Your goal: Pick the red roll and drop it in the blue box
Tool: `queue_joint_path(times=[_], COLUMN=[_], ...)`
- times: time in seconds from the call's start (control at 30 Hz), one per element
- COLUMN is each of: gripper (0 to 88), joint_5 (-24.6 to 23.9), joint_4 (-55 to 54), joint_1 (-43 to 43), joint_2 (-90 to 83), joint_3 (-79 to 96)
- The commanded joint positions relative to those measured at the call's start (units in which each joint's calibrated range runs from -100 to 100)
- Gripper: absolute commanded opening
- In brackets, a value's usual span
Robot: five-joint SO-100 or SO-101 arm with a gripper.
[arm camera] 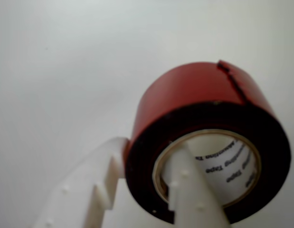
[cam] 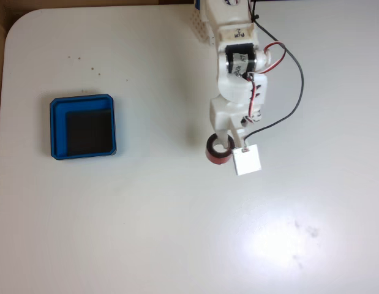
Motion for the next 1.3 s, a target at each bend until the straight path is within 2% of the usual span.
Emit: queue_joint_path(times=[0.0, 0.33, 0.6, 1.0, 1.27], gripper=[0.7, 0.7, 0.7, 0.7, 0.7], joint_5=[0.49, 0.41, 0.41, 0.41, 0.41], joint_4=[0.35, 0.35, 0.35, 0.35, 0.35], joint_1=[4.97, 16.5, 18.94, 42.88, 53.14], joint_2=[-3.29, -3.29, -2.79, -2.79, -2.62], joint_3=[-7.37, -9.17, -9.17, -9.08, -9.08])
